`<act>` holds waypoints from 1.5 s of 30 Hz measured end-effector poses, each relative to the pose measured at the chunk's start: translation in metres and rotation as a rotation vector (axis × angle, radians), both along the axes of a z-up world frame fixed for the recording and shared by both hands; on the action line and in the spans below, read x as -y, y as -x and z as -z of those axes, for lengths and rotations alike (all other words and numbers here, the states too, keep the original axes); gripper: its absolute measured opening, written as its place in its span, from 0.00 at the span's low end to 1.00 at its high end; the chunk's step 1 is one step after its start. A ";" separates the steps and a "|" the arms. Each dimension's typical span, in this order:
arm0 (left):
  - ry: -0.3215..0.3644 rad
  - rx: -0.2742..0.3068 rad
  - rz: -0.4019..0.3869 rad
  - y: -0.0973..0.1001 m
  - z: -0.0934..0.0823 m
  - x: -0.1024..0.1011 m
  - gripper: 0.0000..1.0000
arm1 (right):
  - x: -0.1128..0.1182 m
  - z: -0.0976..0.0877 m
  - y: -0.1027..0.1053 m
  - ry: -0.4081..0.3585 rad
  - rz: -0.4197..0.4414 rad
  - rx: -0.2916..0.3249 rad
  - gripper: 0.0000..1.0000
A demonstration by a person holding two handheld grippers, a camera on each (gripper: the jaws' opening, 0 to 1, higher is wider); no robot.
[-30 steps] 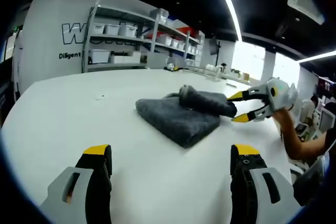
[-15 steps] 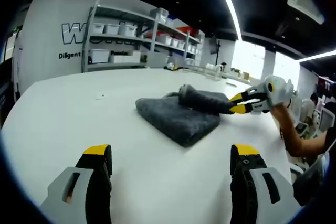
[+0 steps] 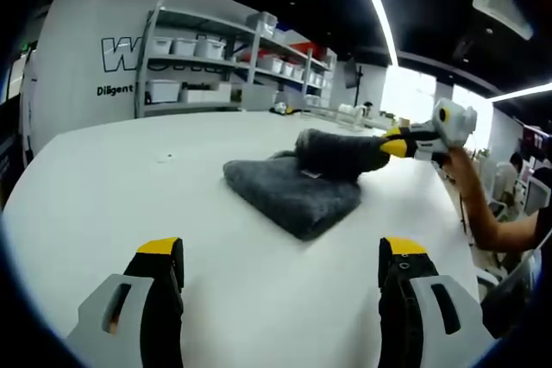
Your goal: Open the folded towel by lifting each exposed corner and separating the folded layers until the towel lies flat within the target outline without major curled edges
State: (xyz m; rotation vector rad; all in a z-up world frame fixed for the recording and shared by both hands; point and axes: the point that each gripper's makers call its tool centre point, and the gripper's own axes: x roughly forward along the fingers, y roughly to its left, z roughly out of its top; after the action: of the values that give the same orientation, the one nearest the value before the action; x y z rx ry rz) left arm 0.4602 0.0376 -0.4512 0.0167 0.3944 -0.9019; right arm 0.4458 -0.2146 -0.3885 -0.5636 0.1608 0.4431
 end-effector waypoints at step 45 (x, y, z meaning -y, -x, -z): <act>-0.010 -0.009 -0.002 -0.003 0.002 -0.002 0.92 | 0.200 0.009 -0.046 -0.698 0.529 0.001 0.02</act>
State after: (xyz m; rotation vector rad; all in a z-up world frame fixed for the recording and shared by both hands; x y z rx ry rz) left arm 0.4630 0.0398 -0.4536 0.0217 0.4076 -0.8981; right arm 0.4919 -0.4147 -0.3976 0.1723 0.1365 -0.0327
